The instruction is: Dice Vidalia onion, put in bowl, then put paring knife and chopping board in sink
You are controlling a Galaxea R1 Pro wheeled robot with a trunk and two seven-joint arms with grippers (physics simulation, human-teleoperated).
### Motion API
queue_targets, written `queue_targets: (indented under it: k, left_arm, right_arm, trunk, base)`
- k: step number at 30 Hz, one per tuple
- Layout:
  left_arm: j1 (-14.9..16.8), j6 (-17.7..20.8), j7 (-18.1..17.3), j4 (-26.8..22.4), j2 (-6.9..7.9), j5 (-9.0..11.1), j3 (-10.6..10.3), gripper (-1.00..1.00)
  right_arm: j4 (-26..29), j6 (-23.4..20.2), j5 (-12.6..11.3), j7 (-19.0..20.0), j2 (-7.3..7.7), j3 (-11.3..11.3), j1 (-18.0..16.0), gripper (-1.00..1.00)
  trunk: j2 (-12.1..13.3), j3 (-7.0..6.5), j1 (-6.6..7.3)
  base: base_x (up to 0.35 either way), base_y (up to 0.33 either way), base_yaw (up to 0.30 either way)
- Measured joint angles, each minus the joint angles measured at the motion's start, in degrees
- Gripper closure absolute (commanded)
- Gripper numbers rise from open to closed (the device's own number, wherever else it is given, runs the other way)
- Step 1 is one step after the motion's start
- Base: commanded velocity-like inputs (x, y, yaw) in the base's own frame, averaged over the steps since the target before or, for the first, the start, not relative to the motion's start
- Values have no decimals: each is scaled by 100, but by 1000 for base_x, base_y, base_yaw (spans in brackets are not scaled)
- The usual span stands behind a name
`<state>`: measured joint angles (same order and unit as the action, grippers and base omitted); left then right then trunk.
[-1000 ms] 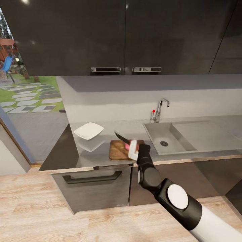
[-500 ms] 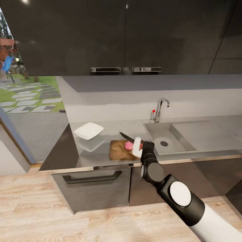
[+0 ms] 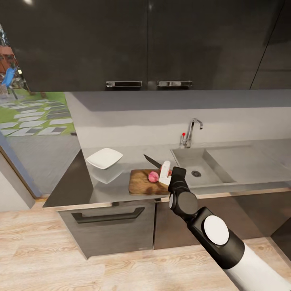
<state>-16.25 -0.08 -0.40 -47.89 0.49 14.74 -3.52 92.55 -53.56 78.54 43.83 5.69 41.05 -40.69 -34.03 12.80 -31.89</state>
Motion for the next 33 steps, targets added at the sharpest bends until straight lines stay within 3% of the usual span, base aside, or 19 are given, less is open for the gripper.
queue_targets:
  k: [14, 33]
  left_arm:
    - [0, 0, 0, -10, -1, -4, 2, -100]
    - [0, 0, 0, -10, -1, -4, 0, -100]
  right_arm:
    - [-7, -52, 27, 3, -25, 1, 0, 100]
    - [-55, -66, -2, 17, 6, 15, 0, 100]
  trunk:
    - [0, 4, 0]
    - [0, 172, 0]
  base:
    - [1, -1, 0]
    - [0, 0, 0]
